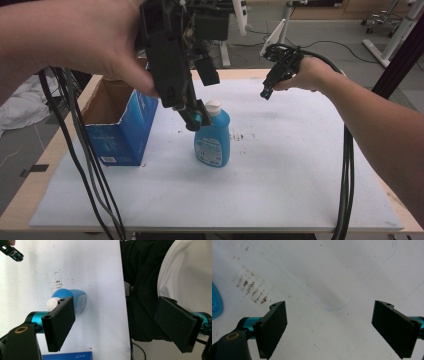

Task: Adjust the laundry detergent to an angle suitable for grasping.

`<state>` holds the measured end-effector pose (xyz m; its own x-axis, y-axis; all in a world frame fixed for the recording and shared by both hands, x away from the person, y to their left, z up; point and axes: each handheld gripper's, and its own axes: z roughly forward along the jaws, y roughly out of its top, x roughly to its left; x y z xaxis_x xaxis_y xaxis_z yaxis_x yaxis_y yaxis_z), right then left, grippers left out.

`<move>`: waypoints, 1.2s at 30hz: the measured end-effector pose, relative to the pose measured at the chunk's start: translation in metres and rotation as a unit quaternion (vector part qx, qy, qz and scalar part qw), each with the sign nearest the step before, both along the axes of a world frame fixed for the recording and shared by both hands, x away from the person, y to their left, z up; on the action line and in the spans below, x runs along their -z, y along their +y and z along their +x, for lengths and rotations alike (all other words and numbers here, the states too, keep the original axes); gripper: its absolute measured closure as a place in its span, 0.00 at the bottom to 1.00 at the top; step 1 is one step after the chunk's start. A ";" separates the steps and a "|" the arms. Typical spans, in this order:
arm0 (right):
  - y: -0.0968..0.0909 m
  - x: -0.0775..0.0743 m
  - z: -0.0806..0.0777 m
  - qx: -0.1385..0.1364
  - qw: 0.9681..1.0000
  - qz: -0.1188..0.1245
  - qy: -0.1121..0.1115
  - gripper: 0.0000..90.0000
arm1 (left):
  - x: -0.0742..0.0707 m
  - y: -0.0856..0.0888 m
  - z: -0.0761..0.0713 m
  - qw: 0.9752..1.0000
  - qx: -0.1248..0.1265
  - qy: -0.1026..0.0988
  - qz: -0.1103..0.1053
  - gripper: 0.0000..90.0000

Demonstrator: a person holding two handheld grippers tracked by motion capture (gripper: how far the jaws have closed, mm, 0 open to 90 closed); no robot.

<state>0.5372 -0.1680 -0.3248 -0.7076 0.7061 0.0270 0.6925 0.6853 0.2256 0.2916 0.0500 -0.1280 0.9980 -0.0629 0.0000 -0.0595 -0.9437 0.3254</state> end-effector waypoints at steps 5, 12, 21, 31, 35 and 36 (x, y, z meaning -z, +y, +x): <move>-0.002 -0.003 -0.002 0.000 1.000 0.000 -0.003 0.14 | -0.002 -0.001 -0.003 1.000 0.001 -0.004 0.003 0.18; -0.002 -0.003 -0.003 -0.007 1.000 0.004 -0.004 0.14 | -0.002 -0.001 -0.005 1.000 -0.001 -0.008 0.005 0.18; -0.003 -0.006 -0.006 -0.005 1.000 0.002 -0.004 0.14 | -0.002 0.000 -0.005 1.000 0.000 -0.008 0.005 0.18; -0.007 -0.009 -0.007 -0.002 1.000 0.007 -0.007 0.14 | -0.002 0.001 -0.004 1.000 -0.005 -0.007 0.005 0.18; -0.008 -0.011 -0.009 -0.003 1.000 0.010 -0.011 0.14 | -0.002 0.000 -0.004 1.000 -0.002 -0.008 0.007 0.18; -0.008 -0.011 -0.009 -0.004 1.000 0.010 -0.012 0.14 | -0.002 0.000 -0.004 1.000 -0.002 -0.008 0.007 0.18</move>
